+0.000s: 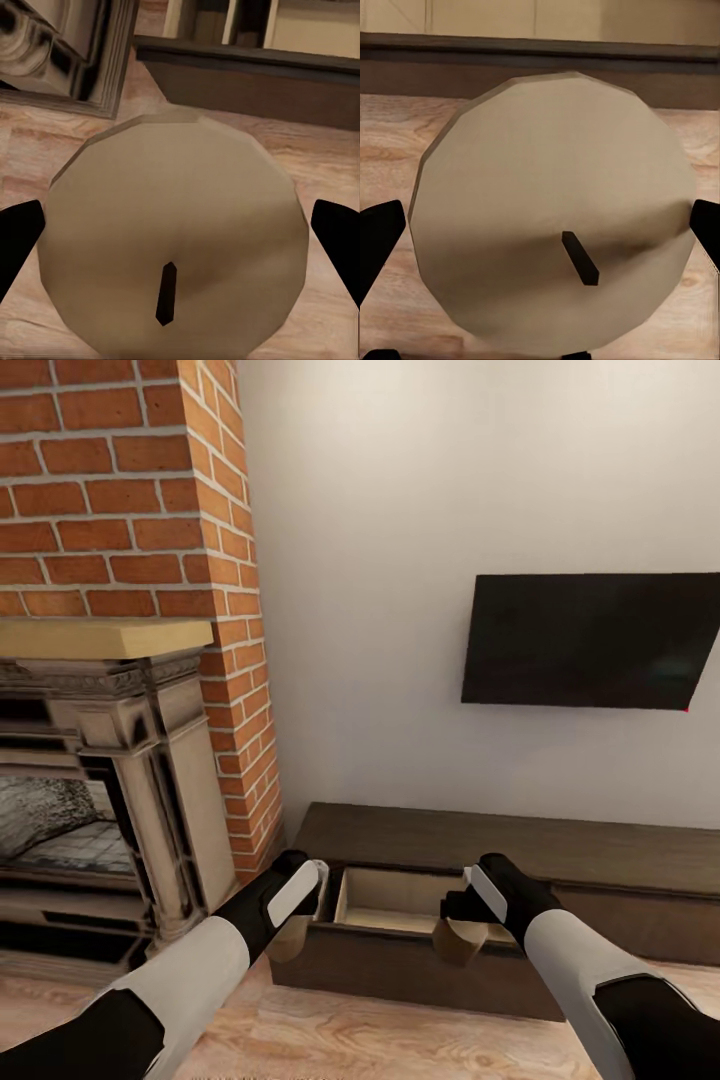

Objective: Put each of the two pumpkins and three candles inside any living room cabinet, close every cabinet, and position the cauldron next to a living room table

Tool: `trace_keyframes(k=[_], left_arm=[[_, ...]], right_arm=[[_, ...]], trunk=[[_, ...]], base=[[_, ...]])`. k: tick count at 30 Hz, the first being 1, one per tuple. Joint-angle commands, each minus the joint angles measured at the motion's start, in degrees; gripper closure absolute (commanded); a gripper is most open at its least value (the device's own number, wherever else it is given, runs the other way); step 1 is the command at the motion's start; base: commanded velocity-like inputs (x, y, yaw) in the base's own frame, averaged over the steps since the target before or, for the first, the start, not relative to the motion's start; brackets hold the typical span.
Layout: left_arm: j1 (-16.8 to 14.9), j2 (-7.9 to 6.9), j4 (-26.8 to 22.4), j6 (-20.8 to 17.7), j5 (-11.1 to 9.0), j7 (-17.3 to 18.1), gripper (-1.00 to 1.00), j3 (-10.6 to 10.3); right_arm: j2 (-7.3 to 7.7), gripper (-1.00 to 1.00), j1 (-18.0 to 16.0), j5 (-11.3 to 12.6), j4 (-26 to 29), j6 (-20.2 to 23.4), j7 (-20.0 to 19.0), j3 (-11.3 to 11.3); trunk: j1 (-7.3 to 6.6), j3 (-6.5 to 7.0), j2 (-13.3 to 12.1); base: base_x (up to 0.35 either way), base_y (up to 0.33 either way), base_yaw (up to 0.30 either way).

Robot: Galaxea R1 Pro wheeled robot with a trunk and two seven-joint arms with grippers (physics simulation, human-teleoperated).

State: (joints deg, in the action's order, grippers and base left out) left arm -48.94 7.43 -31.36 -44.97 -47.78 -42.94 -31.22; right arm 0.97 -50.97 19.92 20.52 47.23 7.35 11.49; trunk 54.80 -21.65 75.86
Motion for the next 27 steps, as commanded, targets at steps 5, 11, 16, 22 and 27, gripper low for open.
trace_keyframes(k=[5, 11, 16, 22, 27], left_arm=[[-0.07, 0.03, -0.51, -0.03, -0.56, -0.59, 1.00, -0.34], [-0.08, 0.04, -1.49, -0.02, -0.55, -0.65, 1.00, -0.34], [-0.06, 0.04, -1.65, -0.01, -0.51, -0.66, 1.00, -0.34], [-0.09, 0.04, -1.74, -0.03, -0.51, -0.66, 1.00, -0.34], [-0.10, 0.04, -1.76, -0.04, -0.55, -0.66, 1.00, -0.34]], right_arm=[[0.09, 1.00, -0.01, 0.65, 0.14, 0.23, 0.36, 0.34], [0.15, 1.00, -0.01, 0.65, 0.14, 0.21, 0.31, 0.32], [0.17, 1.00, -0.01, 0.65, 0.17, 0.19, 0.30, 0.29], [0.19, 1.00, 0.06, 0.65, 1.50, 0.17, 0.30, 0.35], [0.18, 1.00, 0.08, 0.65, 1.82, 0.15, 0.30, 0.37]], trunk=[[0.00, -0.16, 0.04], [0.00, -0.17, 0.04], [0.00, -0.17, 0.04], [0.00, -0.10, 0.04], [0.00, -0.08, 0.04]], base=[[-0.001, -0.288, 0.167], [0.028, -0.291, 0.005], [0.150, -0.268, -0.008], [0.171, -0.271, -0.101], [0.124, -0.220, -0.033]])
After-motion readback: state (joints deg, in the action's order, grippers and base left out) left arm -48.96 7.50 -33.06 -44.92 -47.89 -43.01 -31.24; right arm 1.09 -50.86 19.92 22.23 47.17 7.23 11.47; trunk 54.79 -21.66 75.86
